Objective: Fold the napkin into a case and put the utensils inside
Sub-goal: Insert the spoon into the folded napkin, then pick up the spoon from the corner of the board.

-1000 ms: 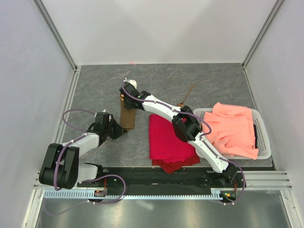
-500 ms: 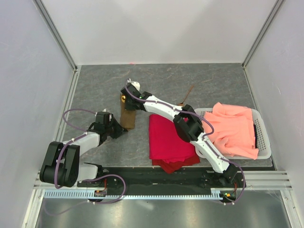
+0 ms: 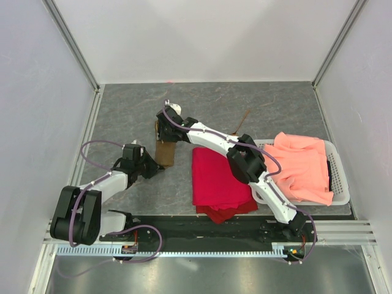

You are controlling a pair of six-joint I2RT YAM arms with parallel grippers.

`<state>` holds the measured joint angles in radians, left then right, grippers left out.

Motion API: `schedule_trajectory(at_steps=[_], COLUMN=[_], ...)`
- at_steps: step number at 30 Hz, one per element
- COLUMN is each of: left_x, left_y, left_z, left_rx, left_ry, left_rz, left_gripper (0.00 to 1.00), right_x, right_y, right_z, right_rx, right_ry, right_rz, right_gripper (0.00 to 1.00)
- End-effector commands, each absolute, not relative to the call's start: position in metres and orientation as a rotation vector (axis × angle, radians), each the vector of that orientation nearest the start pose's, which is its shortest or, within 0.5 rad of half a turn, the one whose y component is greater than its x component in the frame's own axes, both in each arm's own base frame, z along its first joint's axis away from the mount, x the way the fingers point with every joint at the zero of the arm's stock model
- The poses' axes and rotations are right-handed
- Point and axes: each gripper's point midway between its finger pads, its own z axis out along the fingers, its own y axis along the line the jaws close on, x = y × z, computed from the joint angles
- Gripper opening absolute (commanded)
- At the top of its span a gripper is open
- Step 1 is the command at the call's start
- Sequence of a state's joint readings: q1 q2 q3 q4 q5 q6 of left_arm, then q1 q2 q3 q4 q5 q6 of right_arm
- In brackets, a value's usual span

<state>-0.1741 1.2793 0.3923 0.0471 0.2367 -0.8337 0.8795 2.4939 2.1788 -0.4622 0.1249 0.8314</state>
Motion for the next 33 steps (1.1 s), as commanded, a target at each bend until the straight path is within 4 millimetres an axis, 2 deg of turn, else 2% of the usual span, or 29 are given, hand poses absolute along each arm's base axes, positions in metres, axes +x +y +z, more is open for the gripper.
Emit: schedule_trajectory(at_steps=[1, 2, 4, 5, 6, 7, 8, 9, 10, 11, 12, 13, 14, 15, 18, 20, 23, 33], left_x=[0.272, 0.272, 0.261, 0.259, 0.252, 0.250, 0.249, 0.245, 0.243, 0.241, 0.239, 0.239, 0.240, 0.239, 0.241, 0.240, 0.238, 0.236], left_y=[-0.121, -0.122, -0.125, -0.124, -0.129, -0.130, -0.130, -0.135, -0.137, -0.140, -0.144, -0.145, -0.147, -0.148, -0.157, -0.165, -0.175, -0.177], left_z=[0.047, 0.052, 0.064, 0.070, 0.076, 0.091, 0.100, 0.110, 0.126, 0.135, 0.148, 0.158, 0.169, 0.174, 0.189, 0.193, 0.198, 0.209], left_rx=[-0.704, -0.710, -0.702, -0.708, -0.693, -0.659, -0.647, -0.614, -0.569, -0.544, -0.505, -0.480, -0.450, -0.422, -0.326, -0.294, -0.254, -0.228], left_ry=[2.337, 2.323, 2.323, 2.308, 2.317, 2.273, 2.253, 2.242, 2.193, 2.171, 2.144, 2.112, 2.088, 2.080, 2.070, 2.086, 2.097, 2.080], left_rz=[-0.784, -0.798, -0.850, -0.878, -0.939, -0.981, -1.008, -1.059, -1.087, -1.117, -1.154, -1.171, -1.180, -1.189, -1.194, -1.212, -1.233, -1.214], left_gripper=[0.02, 0.03, 0.06, 0.09, 0.17, 0.20, 0.23, 0.29, 0.32, 0.34, 0.37, 0.38, 0.39, 0.40, 0.41, 0.41, 0.41, 0.42], right_x=[0.417, 0.423, 0.433, 0.441, 0.446, 0.447, 0.460, 0.463, 0.461, 0.471, 0.471, 0.466, 0.470, 0.465, 0.465, 0.468, 0.470, 0.478], right_y=[0.488, 0.474, 0.449, 0.426, 0.410, 0.390, 0.360, 0.342, 0.317, 0.282, 0.265, 0.246, 0.223, 0.209, 0.172, 0.152, 0.147, 0.155], right_z=[0.159, 0.180, 0.190, 0.205, 0.206, 0.189, 0.196, 0.189, 0.162, 0.159, 0.150, 0.130, 0.126, 0.110, 0.092, 0.079, 0.059, 0.016], right_rx=[-0.083, -0.073, -0.078, -0.050, -0.043, -0.038, 0.015, 0.038, 0.064, 0.131, 0.157, 0.175, 0.220, 0.245, 0.335, 0.402, 0.435, 0.391], right_ry=[2.247, 2.217, 2.187, 2.172, 2.169, 2.209, 2.201, 2.218, 2.278, 2.289, 2.314, 2.363, 2.372, 2.408, 2.441, 2.456, 2.504, 2.574], right_rz=[0.699, 0.675, 0.572, 0.536, 0.494, 0.438, 0.405, 0.373, 0.306, 0.252, 0.217, 0.175, 0.148, 0.116, 0.060, 0.032, 0.058, 0.066], right_gripper=[0.55, 0.57, 0.65, 0.69, 0.74, 0.77, 0.78, 0.79, 0.80, 0.81, 0.81, 0.81, 0.81, 0.78, 0.72, 0.66, 0.59, 0.56])
